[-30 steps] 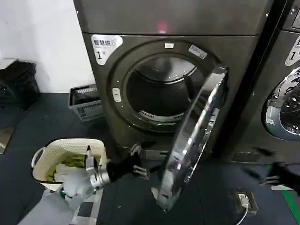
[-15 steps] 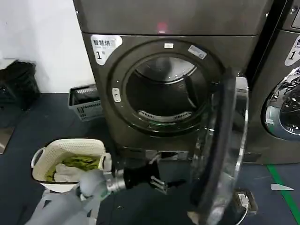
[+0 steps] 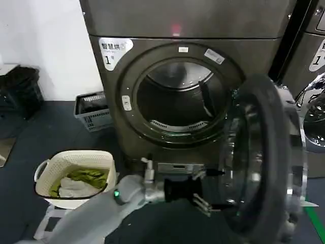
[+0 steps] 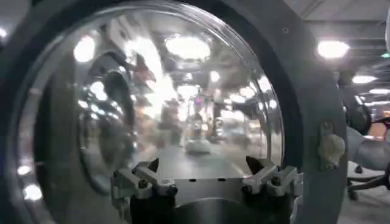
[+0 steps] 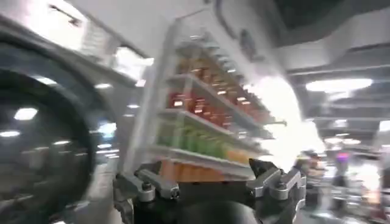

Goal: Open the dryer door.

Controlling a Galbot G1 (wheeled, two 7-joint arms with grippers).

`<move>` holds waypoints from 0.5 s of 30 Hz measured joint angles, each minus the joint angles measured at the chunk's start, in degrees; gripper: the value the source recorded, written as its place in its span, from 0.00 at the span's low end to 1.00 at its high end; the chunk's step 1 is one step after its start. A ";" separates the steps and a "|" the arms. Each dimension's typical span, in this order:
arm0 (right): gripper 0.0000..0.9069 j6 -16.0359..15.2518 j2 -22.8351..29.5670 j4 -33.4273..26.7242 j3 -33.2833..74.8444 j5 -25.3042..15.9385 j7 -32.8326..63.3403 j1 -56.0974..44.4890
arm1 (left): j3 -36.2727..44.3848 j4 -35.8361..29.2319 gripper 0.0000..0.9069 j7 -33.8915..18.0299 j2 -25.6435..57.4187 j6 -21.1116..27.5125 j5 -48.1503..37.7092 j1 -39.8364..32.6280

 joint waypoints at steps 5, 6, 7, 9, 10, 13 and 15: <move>1.00 -2.47 -1.51 -1.81 5.54 0.26 2.04 -1.43 | 4.23 3.29 1.00 -0.83 -4.20 -0.06 0.21 -4.42; 1.00 -3.39 -1.87 -2.18 6.52 0.25 2.11 -1.63 | 5.05 4.18 1.00 -0.92 -5.16 -0.07 0.40 -5.28; 1.00 -3.91 -2.09 -2.43 7.36 0.25 2.11 -1.81 | 5.81 5.02 1.00 -1.19 -6.10 -0.07 0.50 -6.01; 1.00 -4.09 -2.16 -2.50 8.52 0.23 1.82 -2.28 | 7.08 6.55 1.00 -2.00 -7.75 -0.09 0.66 -7.48; 1.00 -4.04 -2.15 -2.37 8.86 0.22 1.61 -2.45 | 7.66 7.33 1.00 -2.61 -8.60 -0.09 0.65 -8.24; 1.00 -4.11 -2.15 -1.99 9.28 0.26 1.90 -2.25 | 9.35 9.69 1.00 -4.68 -11.39 -0.15 0.96 -10.57; 1.00 -5.02 -1.90 -1.40 9.56 0.47 1.76 -2.40 | 10.32 11.13 1.00 -5.52 -13.26 -0.11 1.21 -12.16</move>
